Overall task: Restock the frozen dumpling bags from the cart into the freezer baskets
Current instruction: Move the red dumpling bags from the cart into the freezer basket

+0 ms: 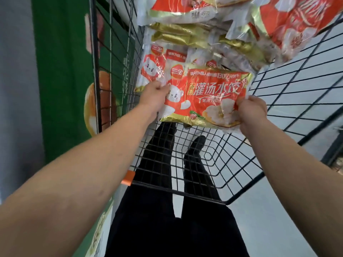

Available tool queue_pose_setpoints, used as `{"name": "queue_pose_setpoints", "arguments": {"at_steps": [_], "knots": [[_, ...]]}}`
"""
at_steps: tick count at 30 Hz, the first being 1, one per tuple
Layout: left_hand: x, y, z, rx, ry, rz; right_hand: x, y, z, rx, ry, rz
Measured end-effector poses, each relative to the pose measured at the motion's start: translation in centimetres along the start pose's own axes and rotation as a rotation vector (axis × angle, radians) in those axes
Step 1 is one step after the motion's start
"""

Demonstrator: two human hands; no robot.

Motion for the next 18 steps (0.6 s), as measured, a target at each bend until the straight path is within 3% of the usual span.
{"name": "queue_pose_setpoints", "arguments": {"at_steps": [7,18], "knots": [[1.1,1.6,-8.5,-0.161,-0.116,-0.002,0.5,1.8,-6.5,0.118,0.186,-0.137],[8.2,1.3,-26.9,-0.427,-0.294,0.039,-3.6,7.4,-16.9,0.354,0.488,-0.219]]}}
Point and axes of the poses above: each hand's wrist, its own z-axis towards the middle knuckle, its own y-axis out of the back of the hand, x = y × z, the point moved 4 cm from there along z, towards the middle knuckle, and after that the axes turned 9 degrees about x, right-handed, at the moved point
